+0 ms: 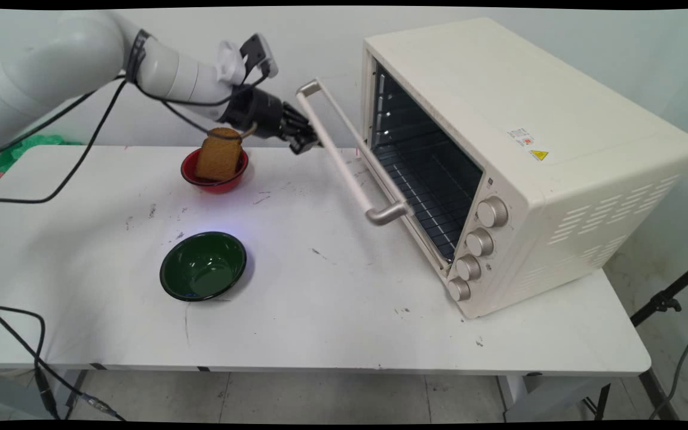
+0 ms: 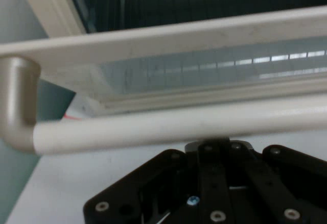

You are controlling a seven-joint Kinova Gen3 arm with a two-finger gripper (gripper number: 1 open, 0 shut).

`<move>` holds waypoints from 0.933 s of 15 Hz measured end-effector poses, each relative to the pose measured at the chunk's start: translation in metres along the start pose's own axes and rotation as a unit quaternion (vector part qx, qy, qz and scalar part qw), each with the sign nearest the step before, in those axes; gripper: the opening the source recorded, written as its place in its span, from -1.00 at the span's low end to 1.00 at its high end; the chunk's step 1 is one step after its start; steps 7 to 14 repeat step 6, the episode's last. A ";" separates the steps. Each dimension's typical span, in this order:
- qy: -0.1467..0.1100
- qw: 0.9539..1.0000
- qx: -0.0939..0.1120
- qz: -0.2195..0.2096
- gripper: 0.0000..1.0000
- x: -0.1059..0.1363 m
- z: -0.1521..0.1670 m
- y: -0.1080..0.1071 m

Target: Close the oven

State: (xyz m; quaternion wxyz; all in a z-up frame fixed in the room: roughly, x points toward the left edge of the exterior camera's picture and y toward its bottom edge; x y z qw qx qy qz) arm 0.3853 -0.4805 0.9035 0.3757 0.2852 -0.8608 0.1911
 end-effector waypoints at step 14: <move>0.021 1.000 0.002 0.003 -1.00 0.036 -0.008 -0.003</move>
